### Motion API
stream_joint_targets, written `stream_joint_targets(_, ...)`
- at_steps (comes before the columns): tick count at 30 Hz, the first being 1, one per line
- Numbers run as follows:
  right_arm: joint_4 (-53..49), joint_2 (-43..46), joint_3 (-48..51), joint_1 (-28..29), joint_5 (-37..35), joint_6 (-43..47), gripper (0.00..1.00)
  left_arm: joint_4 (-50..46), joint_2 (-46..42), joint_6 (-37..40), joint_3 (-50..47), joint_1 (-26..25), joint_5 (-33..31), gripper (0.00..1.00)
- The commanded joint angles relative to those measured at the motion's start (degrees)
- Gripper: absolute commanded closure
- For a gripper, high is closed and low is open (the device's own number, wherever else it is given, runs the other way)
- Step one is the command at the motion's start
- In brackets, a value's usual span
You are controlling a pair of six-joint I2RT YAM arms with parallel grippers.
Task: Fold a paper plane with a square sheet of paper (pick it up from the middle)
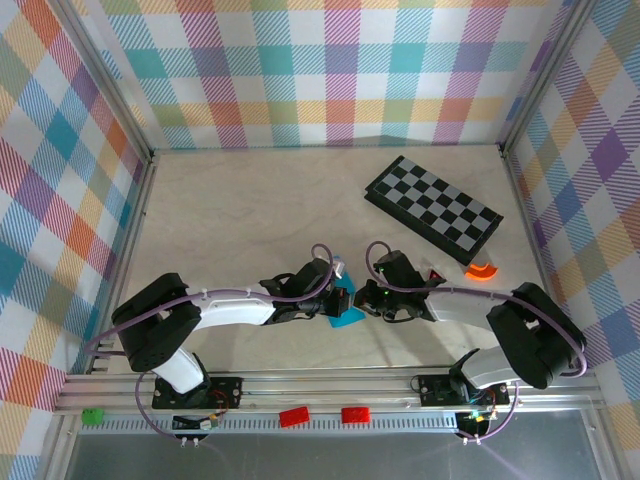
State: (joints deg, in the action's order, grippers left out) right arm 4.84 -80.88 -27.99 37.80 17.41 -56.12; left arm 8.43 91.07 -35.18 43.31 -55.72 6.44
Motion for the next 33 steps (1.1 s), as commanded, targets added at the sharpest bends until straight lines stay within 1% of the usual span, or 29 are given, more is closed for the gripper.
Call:
stream_joint_targets(1, 1.99, -2.39, 0.65, -0.27, 1.5, -1.8, 0.95, 1.38, 0.35, -0.27, -0.22, 0.51, 0.28, 1.0)
stream_joint_targets(5, 3.33, -4.71, 1.61, -0.27, 1.55, -2.5, 0.95, 0.42, 0.16, 0.5, 0.19, 0.52, 0.27, 1.0)
stream_joint_targets(8, 1.49, -5.62, 1.8, -0.27, 0.44, -1.95, 0.96, 0.33, -0.24, 0.9, -0.59, 1.07, 0.76, 1.0)
stream_joint_targets(12, -1.4, -5.12, 2.31, -0.27, -1.28, -0.77, 0.96, 0.5, -0.12, 1.81, -1.63, 3.23, 4.82, 1.0)
stream_joint_targets(20, -1.46, -3.44, 3.2, -0.27, -0.71, -0.53, 0.96, -0.47, 1.88, 5.51, -1.24, 6.01, 10.49, 1.0)
stream_joint_targets(22, -1.71, -3.24, 3.05, -0.25, -0.63, -0.41, 0.96, -2.06, 2.56, 6.45, -0.62, 6.23, 9.86, 1.0)
stream_joint_targets(27, -2.03, -2.92, 2.94, -0.28, -0.68, -0.44, 0.96, -5.5, 2.93, 8.25, 0.09, 6.24, 6.01, 1.0)
stream_joint_targets(33, -2.32, -2.88, 2.96, -0.29, -0.71, -0.33, 0.96, -6.21, 2.7, 9.78, 0.07, 6.18, 3.79, 1.0)
